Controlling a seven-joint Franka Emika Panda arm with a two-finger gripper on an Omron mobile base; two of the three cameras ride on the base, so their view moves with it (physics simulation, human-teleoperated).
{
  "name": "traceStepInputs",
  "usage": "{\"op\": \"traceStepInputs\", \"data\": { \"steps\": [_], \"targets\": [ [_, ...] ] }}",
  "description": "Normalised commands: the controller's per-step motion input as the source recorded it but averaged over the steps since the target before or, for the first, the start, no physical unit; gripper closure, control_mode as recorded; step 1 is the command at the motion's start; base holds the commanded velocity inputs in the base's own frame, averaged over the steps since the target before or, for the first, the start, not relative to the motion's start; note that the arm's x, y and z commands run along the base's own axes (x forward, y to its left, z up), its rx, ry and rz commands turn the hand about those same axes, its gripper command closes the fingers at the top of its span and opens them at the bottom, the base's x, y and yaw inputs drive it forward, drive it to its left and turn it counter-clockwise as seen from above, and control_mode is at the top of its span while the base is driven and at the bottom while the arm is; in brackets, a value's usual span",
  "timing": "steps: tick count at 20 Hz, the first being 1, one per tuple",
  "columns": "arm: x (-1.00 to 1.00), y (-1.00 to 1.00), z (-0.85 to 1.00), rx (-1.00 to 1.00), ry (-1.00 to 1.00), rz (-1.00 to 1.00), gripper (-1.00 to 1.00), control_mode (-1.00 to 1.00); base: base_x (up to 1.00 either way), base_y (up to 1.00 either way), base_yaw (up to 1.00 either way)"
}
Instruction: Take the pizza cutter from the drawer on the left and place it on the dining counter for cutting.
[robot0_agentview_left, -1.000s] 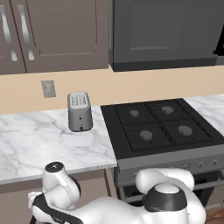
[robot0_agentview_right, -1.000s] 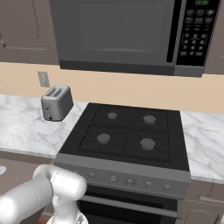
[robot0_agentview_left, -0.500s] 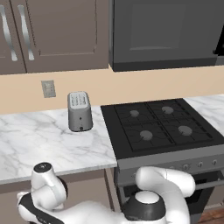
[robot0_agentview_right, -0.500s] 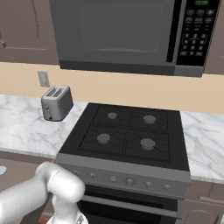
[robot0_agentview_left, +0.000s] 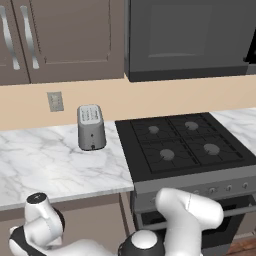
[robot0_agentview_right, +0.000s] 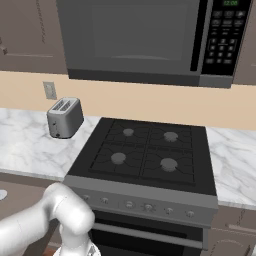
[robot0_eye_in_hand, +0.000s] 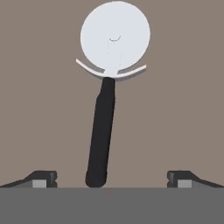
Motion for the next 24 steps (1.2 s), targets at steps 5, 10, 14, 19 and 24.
{"op": "traceStepInputs", "data": {
  "steps": [5, 10, 14, 19, 24],
  "targets": [
    [0.11, 0.15, -0.46, -0.03, 0.00, 0.00, -1.00, -1.00, 0.00, 0.00, 0.00],
    [0.11, 0.13, -0.35, -0.01, 0.00, 0.00, -1.00, -1.00, 0.00, 0.00, 0.00],
    [0.21, 0.10, -0.19, 0.00, 0.00, 0.00, -1.00, -1.00, 0.00, 0.00, 0.00],
    [0.20, 0.13, -0.29, 0.00, 0.00, 0.00, -1.00, -1.00, 0.00, 0.00, 0.00],
    [0.06, 0.15, -0.32, 0.00, 0.00, 0.00, -1.00, -1.00, 0.00, 0.00, 0.00]
  ]
}}
